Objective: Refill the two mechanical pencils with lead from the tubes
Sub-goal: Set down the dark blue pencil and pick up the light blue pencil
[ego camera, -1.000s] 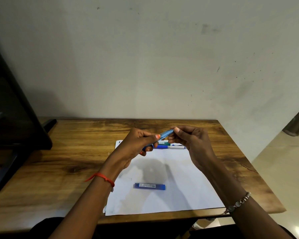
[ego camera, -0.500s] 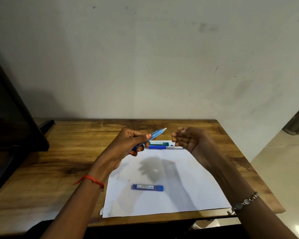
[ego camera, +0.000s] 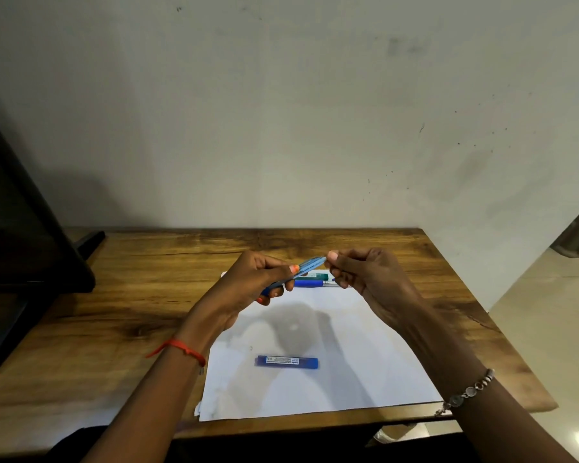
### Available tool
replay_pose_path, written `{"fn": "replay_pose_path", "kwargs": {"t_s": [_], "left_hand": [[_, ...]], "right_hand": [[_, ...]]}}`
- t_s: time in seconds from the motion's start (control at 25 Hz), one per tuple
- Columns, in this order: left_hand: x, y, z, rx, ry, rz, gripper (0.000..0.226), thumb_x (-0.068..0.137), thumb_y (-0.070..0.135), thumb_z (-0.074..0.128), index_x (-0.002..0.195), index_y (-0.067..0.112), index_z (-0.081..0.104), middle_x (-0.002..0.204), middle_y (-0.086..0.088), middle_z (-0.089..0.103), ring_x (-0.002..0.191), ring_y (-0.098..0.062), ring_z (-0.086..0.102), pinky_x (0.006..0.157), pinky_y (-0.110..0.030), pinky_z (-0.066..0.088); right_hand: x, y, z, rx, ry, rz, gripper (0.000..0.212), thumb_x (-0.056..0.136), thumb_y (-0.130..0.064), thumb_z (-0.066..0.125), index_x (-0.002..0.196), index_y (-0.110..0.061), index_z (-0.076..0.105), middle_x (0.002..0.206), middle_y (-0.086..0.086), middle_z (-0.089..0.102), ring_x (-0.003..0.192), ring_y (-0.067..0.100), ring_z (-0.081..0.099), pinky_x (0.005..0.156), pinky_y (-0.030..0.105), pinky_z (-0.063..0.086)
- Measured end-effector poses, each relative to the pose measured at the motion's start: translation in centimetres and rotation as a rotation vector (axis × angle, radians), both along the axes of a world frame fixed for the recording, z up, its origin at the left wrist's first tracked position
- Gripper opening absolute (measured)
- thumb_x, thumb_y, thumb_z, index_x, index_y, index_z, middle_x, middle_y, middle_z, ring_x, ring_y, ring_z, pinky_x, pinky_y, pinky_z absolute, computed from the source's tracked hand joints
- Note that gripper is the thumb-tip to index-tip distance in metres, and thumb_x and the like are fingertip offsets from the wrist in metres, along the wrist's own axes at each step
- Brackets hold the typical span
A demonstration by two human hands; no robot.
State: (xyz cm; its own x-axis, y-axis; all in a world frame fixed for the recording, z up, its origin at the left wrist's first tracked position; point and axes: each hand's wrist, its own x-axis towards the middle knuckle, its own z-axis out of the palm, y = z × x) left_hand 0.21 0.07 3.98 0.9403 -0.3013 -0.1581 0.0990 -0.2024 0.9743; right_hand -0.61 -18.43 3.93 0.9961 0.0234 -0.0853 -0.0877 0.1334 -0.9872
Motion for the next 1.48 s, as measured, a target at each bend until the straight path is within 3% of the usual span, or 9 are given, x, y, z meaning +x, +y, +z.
{"fn": "replay_pose_path", "kwargs": {"t_s": [0.12,0.24,0.32,0.4,0.56,0.72,0.8,1.0,1.48], "left_hand": [[0.0,0.0,0.0,0.0,0.014,-0.008,0.019,0.089,0.019,0.056,0.077,0.013,0.07,0.053,0.006,0.061,0.043,-0.003,0.044,0.04,-0.013,0.033],[0.2,1.0,0.2,-0.032,0.031,0.026,0.021,0.089,0.019,0.056,0.073,0.015,0.07,0.053,0.004,0.059,0.042,-0.004,0.043,0.039,-0.014,0.031],[0.3,1.4,0.4,-0.06,0.032,0.043,0.022,0.089,0.018,0.056,0.072,0.015,0.069,0.054,0.003,0.059,0.041,-0.004,0.044,0.038,-0.013,0.031],[0.4,1.1,0.3,-0.033,0.029,0.028,0.022,0.089,0.018,0.056,0.071,0.015,0.069,0.053,0.003,0.06,0.041,-0.004,0.044,0.039,-0.014,0.031],[0.5,0.7,-0.4,0.017,0.027,-0.004,0.022,0.088,0.017,0.057,0.071,0.013,0.07,0.053,0.004,0.062,0.043,-0.005,0.045,0.04,-0.015,0.031],[0.7,0.8,-0.6,0.051,0.028,-0.015,0.023,0.088,0.017,0.058,0.069,0.014,0.07,0.054,0.004,0.063,0.043,-0.005,0.046,0.038,-0.014,0.033],[0.8,0.7,-0.8,0.068,0.026,-0.025,0.023,0.087,0.017,0.059,0.069,0.011,0.071,0.057,0.001,0.062,0.045,-0.006,0.046,0.038,-0.014,0.034],[0.8,0.7,-0.9,0.108,0.015,-0.049,0.025,0.087,0.017,0.059,0.067,0.01,0.07,0.06,0.0,0.064,0.046,-0.008,0.048,0.04,-0.015,0.036],[0.9,0.3,-1.4,0.155,0.036,-0.084,0.022,0.088,0.016,0.058,0.07,0.019,0.07,0.054,0.006,0.067,0.042,-0.005,0.05,0.042,-0.016,0.039]], "right_hand": [[0.3,-0.3,0.2,-0.012,-0.074,-0.048,0.014,0.085,0.003,0.055,0.075,0.003,0.065,0.054,0.003,0.06,0.049,0.009,0.052,0.045,0.017,0.044],[1.0,-2.9,0.8,0.096,-0.122,-0.188,0.018,0.088,0.003,0.052,0.073,0.001,0.063,0.059,0.004,0.06,0.052,0.011,0.054,0.048,0.017,0.045],[0.9,-4.0,0.9,0.081,-0.082,-0.16,0.016,0.087,0.002,0.053,0.075,0.003,0.064,0.061,0.006,0.065,0.055,0.013,0.06,0.052,0.018,0.05],[0.4,-3.6,0.6,-0.168,-0.005,-0.021,0.013,0.084,0.004,0.057,0.077,0.006,0.067,0.064,0.011,0.069,0.056,0.015,0.066,0.057,0.018,0.054],[-0.2,-1.4,-0.9,-0.975,0.03,0.268,0.009,0.08,0.001,0.062,0.084,0.005,0.069,0.072,0.014,0.067,0.049,0.005,0.059,0.057,0.013,0.046],[-0.4,0.3,-2.0,-1.299,-0.068,0.315,0.018,0.086,-0.004,0.056,0.101,0.002,0.064,0.109,0.019,0.061,0.091,0.021,0.055,0.072,0.022,0.039],[-0.3,0.4,-2.2,-1.318,-0.081,0.312,0.021,0.087,-0.005,0.056,0.105,-0.001,0.065,0.114,0.018,0.06,0.101,0.023,0.054,0.077,0.023,0.038],[-0.3,-0.1,-2.3,-1.335,-0.1,0.313,0.024,0.083,-0.003,0.062,0.105,-0.007,0.068,0.113,0.014,0.061,0.104,0.023,0.053,0.076,0.021,0.035],[-0.5,-1.7,-2.2,-1.171,-0.137,0.29,0.024,0.074,0.005,0.068,0.097,0.001,0.071,0.101,0.018,0.068,0.087,0.026,0.064,0.075,0.02,0.045]]}}
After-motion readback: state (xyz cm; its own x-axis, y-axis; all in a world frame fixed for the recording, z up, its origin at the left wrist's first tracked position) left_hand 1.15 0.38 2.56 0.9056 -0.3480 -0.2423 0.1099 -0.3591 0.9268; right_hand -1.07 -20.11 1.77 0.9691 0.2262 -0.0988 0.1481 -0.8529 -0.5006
